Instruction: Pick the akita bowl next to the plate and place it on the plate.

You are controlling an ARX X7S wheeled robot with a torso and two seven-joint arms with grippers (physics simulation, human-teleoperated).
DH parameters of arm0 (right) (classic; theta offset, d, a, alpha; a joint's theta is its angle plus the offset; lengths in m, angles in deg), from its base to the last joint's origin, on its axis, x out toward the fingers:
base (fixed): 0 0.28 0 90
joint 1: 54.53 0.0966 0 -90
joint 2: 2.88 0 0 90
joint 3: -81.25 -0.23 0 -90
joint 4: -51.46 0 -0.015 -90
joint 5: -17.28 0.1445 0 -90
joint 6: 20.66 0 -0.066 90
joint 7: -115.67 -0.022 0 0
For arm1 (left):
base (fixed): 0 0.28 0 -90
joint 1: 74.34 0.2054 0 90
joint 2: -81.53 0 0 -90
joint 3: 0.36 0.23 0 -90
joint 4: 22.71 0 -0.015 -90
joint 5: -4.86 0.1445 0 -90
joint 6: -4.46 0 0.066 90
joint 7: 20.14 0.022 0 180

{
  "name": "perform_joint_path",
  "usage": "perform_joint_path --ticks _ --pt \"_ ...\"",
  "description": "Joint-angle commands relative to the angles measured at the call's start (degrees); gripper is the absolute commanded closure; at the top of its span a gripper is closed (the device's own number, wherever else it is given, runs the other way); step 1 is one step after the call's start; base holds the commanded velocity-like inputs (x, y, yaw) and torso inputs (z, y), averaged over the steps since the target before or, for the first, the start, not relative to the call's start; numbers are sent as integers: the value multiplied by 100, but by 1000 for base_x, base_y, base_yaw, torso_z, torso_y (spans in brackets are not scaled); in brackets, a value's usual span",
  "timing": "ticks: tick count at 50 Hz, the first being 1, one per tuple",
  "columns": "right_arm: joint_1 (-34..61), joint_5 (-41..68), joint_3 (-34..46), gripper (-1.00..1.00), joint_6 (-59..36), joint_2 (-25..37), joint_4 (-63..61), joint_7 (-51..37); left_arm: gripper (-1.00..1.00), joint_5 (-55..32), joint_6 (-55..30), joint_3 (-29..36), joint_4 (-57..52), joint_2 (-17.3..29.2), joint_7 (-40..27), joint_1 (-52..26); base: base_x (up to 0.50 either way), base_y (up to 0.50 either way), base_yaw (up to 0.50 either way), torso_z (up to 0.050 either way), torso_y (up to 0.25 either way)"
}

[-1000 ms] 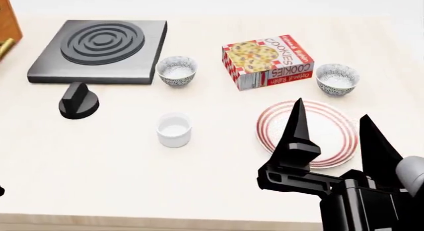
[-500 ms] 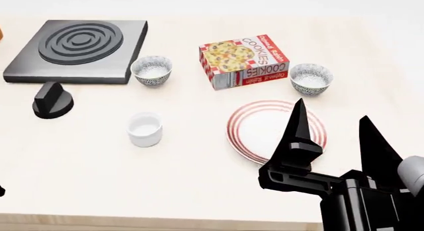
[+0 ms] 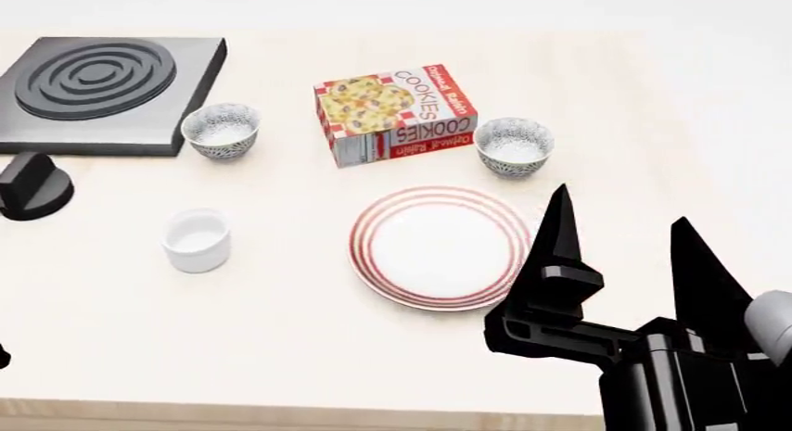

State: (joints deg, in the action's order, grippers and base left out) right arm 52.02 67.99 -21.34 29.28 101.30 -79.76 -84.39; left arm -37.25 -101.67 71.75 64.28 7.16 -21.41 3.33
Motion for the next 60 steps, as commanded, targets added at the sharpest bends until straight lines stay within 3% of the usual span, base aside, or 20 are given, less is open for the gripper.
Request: perform_joint_path --ticks 1,18,30,60 --pt "2 74 6 -100 15 29 1 -34 -100 -16 14 20 3 13 -20 2 0 -258 0 0 0" --pt "-67 -111 73 -100 348 -11 35 135 -100 -98 -66 35 -169 50 -140 59 0 -257 0 0 0" --pt "-31 -218 270 -100 146 152 18 -8 -100 -167 -141 44 -281 90 -231 66 26 0 0 0 0" --pt "-61 -149 383 -100 198 187 101 -38 -100 -191 -71 90 -243 111 -237 88 476 0 0 0 0"
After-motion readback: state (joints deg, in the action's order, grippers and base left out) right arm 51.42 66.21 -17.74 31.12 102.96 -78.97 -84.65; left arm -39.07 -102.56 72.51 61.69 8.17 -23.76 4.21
